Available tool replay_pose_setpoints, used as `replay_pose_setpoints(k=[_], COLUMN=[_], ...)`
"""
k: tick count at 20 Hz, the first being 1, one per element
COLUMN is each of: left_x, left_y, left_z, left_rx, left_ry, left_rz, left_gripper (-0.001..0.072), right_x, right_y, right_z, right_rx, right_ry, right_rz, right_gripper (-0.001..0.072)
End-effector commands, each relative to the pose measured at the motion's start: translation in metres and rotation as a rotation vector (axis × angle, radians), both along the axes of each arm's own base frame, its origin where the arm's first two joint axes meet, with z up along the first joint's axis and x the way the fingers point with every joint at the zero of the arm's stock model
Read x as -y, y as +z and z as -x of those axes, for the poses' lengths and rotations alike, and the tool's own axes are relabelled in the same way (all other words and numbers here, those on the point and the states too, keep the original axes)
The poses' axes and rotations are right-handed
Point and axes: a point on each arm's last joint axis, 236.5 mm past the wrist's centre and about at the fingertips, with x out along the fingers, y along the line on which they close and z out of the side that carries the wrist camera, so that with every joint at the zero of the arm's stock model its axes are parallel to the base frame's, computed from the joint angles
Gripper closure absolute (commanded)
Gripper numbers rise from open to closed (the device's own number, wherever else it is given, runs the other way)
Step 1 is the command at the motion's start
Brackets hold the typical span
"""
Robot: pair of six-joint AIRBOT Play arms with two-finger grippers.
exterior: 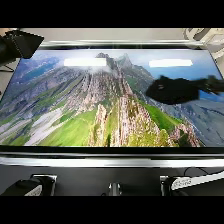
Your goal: Fold the shirts.
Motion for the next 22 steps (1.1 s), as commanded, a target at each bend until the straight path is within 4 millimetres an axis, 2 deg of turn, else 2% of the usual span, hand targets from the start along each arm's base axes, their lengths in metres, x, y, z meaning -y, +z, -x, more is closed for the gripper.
replay_pose_setpoints(k=[1, 2, 4, 6, 10, 13, 15, 17, 22], left_x=[0.0, 0.0, 0.0, 0.002, 0.006, 0.007, 0.007, 0.007, 0.007], left_y=[0.0, 0.0, 0.0, 0.0, 0.0, 0.0, -0.001, -0.001, -0.001], left_z=[0.0, 0.0, 0.0, 0.001, 0.002, 0.003, 0.002, 0.002, 0.002], left_rx=[-0.001, -0.009, -0.011, -0.011, -0.011, -0.011, -0.011, -0.011, -0.011], left_ry=[-0.001, 0.003, 0.004, 0.0, -0.012, -0.013, -0.012, -0.012, -0.012], left_rz=[0.001, 0.012, 0.015, 0.014, 0.014, 0.014, 0.014, 0.014, 0.014], left_gripper=[0.0682, 0.0682, 0.0682, 0.0682, 0.0682, 0.0682, 0.0682, 0.0682, 0.0682], right_x=[0.084, 0.102, 0.128, 0.131, 0.096, 0.074, 0.076, 0.084, 0.074], right_y=[-0.027, -0.04, -0.058, -0.07, -0.104, -0.121, -0.127, -0.129, -0.136], right_z=[0.106, 0.142, 0.199, 0.231, 0.256, 0.277, 0.293, 0.299, 0.311], right_rx=[-0.276, -0.399, -0.599, -0.689, -0.747, -0.802, -0.844, -0.858, -0.905], right_ry=[-0.096, -0.117, -0.181, -0.224, -0.213, -0.19, -0.194, -0.202, -0.195], right_rz=[0.103, 0.163, 0.259, 0.292, 0.236, 0.206, 0.256, 0.301, 0.274], right_gripper=[0.07, 0.07, 0.0699, 0.0699, 0.0699, 0.0699, 0.0699, 0.0698, 0.0698])
